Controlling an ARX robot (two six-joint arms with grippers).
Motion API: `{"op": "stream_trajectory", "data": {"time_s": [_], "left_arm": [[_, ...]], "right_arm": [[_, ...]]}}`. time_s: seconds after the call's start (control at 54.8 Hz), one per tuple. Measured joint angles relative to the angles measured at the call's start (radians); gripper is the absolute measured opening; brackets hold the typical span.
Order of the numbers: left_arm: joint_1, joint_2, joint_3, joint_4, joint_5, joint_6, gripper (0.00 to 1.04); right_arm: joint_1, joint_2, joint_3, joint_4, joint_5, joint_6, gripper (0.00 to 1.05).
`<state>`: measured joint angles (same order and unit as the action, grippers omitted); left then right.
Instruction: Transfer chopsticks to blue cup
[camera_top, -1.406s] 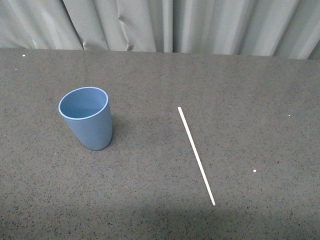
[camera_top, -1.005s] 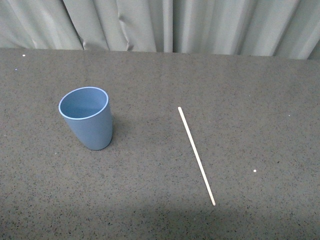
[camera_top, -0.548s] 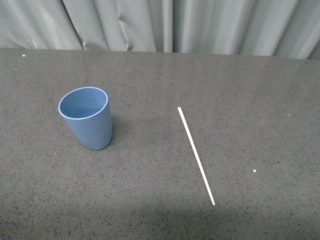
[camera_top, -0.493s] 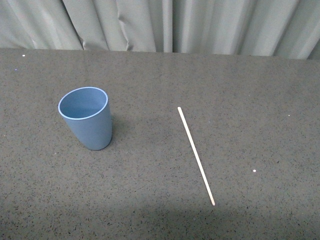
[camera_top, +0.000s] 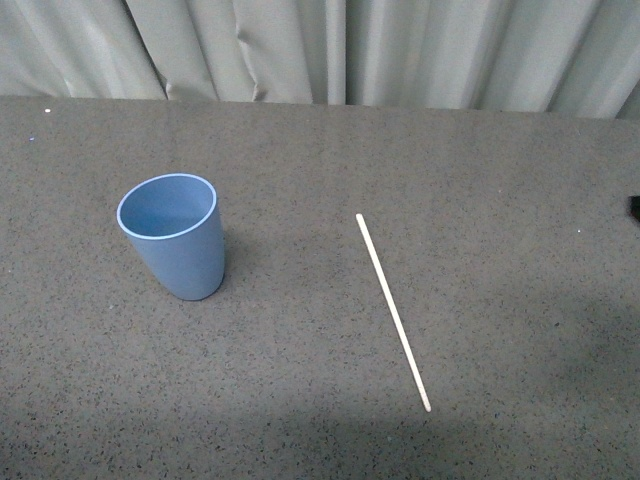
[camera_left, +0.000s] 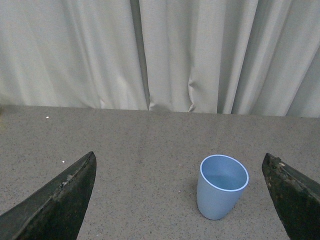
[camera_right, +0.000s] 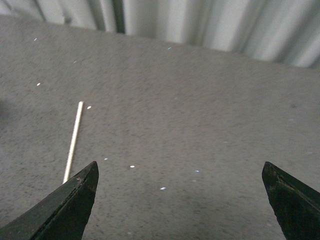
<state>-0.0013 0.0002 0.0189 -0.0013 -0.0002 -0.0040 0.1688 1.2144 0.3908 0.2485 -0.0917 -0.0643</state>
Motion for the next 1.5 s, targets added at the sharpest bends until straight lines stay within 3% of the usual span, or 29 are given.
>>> {"op": "stream_trajectory", "data": {"time_s": [0.201,0.511,0.877,1.041,1.352,1.425,1.498], "left_arm": [[0.000,0.000,0.000,0.000,0.000,0.000,0.98],[0.000,0.000,0.000,0.000,0.000,0.000,0.98],[0.000,0.000,0.000,0.000,0.000,0.000,0.98],[0.000,0.000,0.000,0.000,0.000,0.000,0.98],[0.000,0.000,0.000,0.000,0.000,0.000,0.98],[0.000,0.000,0.000,0.000,0.000,0.000,0.98],[0.000,0.000,0.000,0.000,0.000,0.000,0.98]], "right_arm": [[0.083,0.477,0.329,-0.139,-0.101,0.075,0.95],[0.227,0.839,0.621,-0.264,-0.039,0.174,0.95],[0.263,1.027,0.835,-0.372,0.011,0.236,0.94],[0.269,1.052,0.877,-0.400,0.032,0.247,0.73],[0.259,1.077,0.922,-0.459,0.066,0.248,0.11],[0.256,1.077,0.922,-0.460,0.056,0.248,0.01],[0.251,1.076,0.919,-0.453,0.047,0.253,0.01]]}}
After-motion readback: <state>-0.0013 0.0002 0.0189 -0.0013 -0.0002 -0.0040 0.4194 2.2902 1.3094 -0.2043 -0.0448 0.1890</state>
